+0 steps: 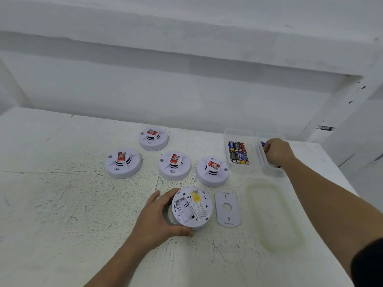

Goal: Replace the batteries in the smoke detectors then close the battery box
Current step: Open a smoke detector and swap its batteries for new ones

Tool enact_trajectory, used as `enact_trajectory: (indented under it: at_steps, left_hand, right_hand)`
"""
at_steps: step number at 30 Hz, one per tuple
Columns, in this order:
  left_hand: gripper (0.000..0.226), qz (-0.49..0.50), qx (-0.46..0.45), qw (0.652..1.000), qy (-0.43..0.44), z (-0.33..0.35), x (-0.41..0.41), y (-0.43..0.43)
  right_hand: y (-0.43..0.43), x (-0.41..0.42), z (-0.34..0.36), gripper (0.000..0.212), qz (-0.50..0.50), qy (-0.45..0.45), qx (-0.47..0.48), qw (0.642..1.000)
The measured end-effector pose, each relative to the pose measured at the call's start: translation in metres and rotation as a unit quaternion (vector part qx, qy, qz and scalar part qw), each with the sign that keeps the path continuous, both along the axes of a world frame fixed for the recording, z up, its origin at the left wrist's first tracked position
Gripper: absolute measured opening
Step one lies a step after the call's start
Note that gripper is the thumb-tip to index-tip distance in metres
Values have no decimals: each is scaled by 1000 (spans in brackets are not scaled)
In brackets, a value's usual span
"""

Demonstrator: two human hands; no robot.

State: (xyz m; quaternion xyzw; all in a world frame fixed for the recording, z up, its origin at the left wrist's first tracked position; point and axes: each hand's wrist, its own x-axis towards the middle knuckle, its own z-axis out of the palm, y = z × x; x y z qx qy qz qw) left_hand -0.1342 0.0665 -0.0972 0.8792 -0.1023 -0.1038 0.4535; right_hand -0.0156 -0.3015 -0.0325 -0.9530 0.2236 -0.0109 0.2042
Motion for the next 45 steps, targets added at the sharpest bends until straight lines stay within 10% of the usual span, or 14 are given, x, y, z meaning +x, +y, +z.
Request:
enact_trajectory:
  at_steps: [9, 16, 22, 32, 45]
  left_hand:
    - [100, -4, -7, 1000, -5, -4, 2, 1]
    - [105, -3, -14, 1000, -10, 0, 1, -1]
    - [105, -11, -17, 1000, -7, 2, 0, 0]
    - [88, -51, -23, 997, -48, 8, -1, -1]
    - [78, -90, -46, 994, -47, 5, 3, 2]
  right_hand:
    - [-10, -5, 15, 39, -61, -76, 140, 985]
    - [30, -41, 60, 41, -76, -152, 539, 825]
    - [103, -91, 58, 39, 18, -62, 591, 804]
    - [192, -145, 15, 28, 152, 22, 264, 952]
    - [221, -158, 5, 27, 237, -40, 63, 969]
